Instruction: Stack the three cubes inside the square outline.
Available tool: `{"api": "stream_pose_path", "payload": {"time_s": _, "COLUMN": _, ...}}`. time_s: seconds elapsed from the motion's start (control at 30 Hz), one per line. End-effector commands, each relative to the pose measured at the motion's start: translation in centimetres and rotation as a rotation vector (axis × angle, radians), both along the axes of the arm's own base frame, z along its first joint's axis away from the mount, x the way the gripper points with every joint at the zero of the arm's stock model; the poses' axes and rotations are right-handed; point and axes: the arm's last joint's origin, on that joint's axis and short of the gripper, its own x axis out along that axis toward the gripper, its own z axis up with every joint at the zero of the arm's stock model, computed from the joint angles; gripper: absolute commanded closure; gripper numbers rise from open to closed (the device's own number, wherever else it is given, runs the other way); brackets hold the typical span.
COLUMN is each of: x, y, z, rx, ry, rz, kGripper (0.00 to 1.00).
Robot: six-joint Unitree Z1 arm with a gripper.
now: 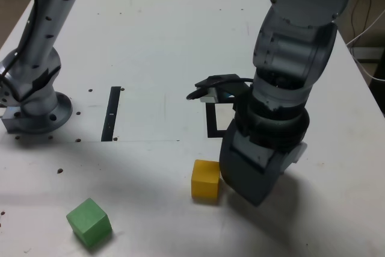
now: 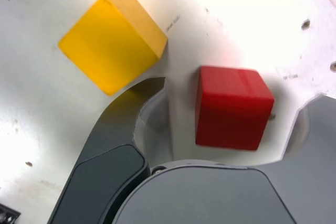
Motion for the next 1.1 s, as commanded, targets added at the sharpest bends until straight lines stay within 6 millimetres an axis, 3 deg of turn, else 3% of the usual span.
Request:
{"api": "stream_pose_path", "payload": {"time_s": 0.0, "x": 0.3, "y": 0.0, "z": 0.1, "rx": 0.000, "ry": -0.015, "rz": -0.003, "kGripper": 0.49}}
{"api": "stream_pose_path", "payload": {"time_s": 0.13, "x": 0.7, "y": 0.0, "z": -0.1, "rx": 0.012, "ry": -0.042, "rz": -0.009, "kGripper": 0.57}}
{"api": "stream_pose_path", "payload": {"time_s": 0.7, "x": 0.5, "y": 1.2, "z": 0.0, "rx": 0.072, "ry": -0.032, "rz": -0.023, "kGripper": 0.62}}
{"api": "stream_pose_path", "payload": {"time_s": 1.07, "x": 0.5, "y": 2.1, "z": 1.1, "rx": 0.092, "ry": -0.070, "rz": -0.097, "kGripper": 0.75}}
